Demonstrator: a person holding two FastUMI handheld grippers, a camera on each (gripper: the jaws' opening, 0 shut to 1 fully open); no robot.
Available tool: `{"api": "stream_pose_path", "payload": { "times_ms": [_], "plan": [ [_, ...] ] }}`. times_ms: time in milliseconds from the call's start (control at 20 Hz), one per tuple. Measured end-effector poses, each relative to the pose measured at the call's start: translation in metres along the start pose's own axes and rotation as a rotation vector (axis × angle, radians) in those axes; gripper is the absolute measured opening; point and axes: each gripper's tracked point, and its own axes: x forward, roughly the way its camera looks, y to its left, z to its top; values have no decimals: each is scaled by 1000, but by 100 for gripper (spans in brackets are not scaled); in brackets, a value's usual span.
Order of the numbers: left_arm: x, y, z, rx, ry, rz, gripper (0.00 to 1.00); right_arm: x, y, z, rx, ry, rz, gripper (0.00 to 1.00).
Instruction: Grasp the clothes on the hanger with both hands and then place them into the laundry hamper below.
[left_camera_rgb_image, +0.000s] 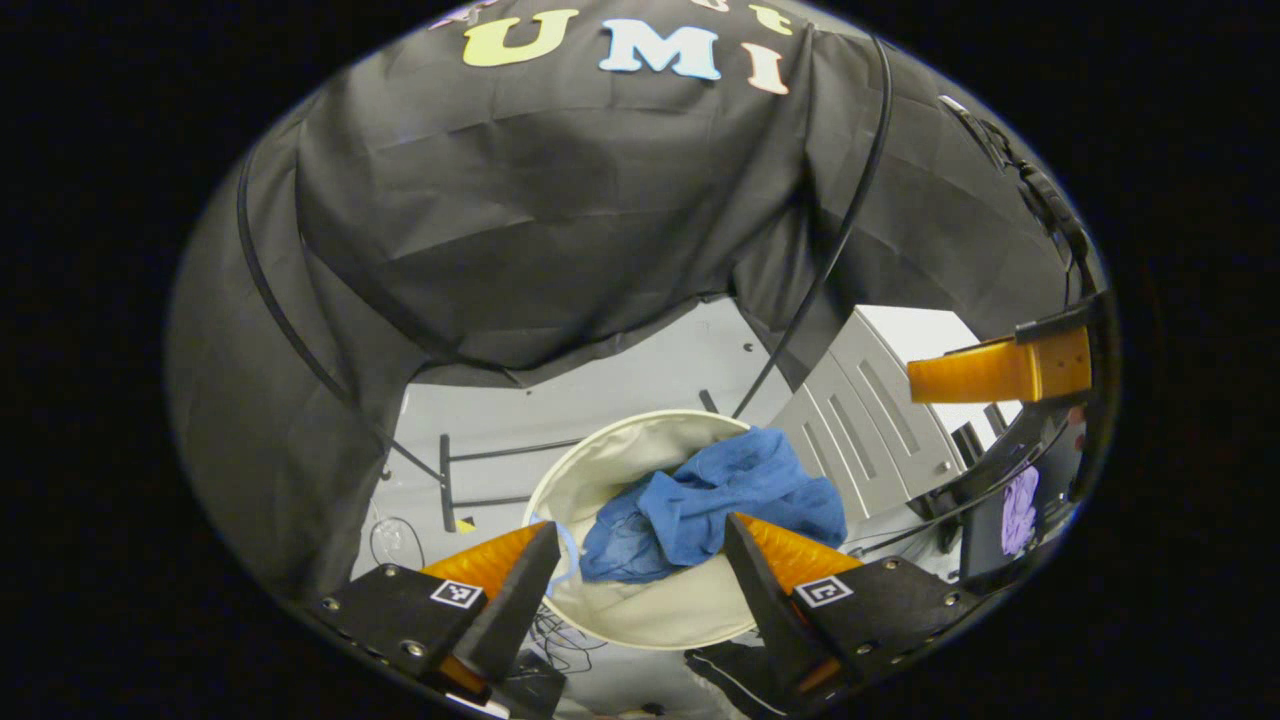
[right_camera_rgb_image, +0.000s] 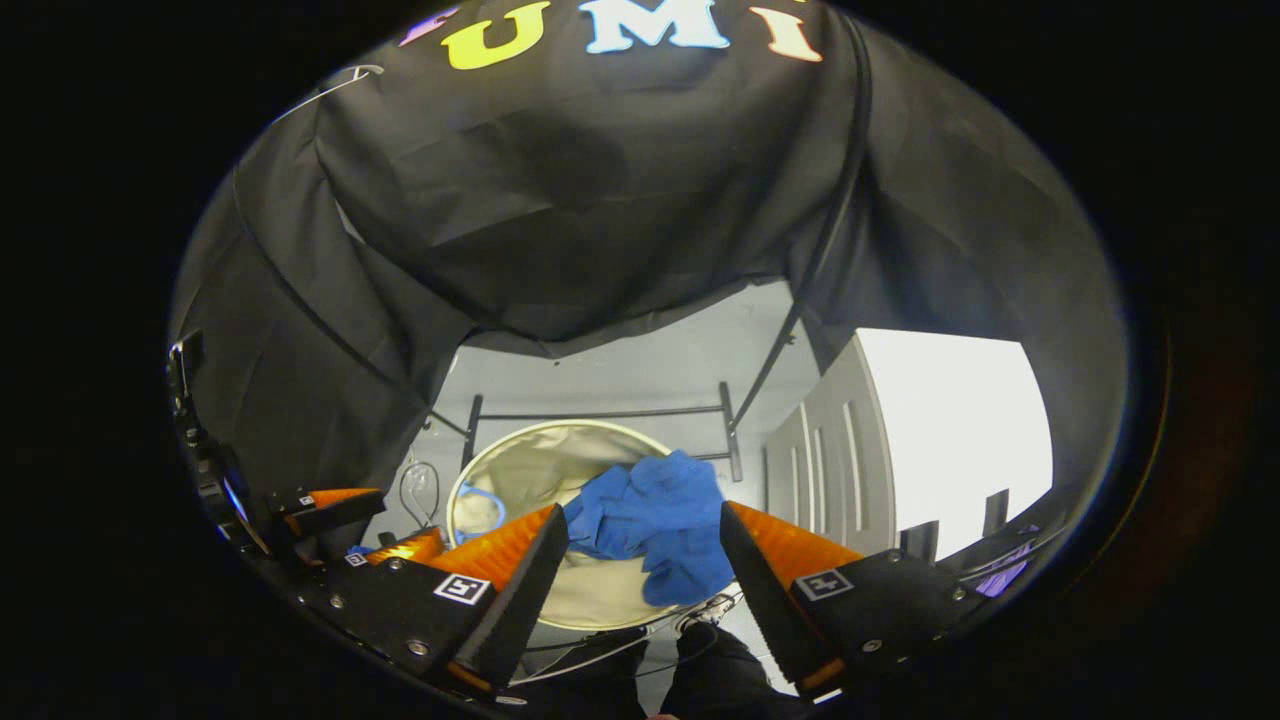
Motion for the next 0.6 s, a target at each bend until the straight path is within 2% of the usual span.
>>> {"api": "stream_pose_path", "payload": {
  "times_ms": [300,450,600],
  "plan": [
    [-53,-28,43,-22,-96,93,96,-45,-79,25,76,-130,-24,95],
    [-86,-50,71,-59,-160,177,96,-71,-122,45,42,-214,8,95],
    [-123,-84,106,-106,-255,275,96,-107,-176,83,13,-359,5,94]
  ]
}}
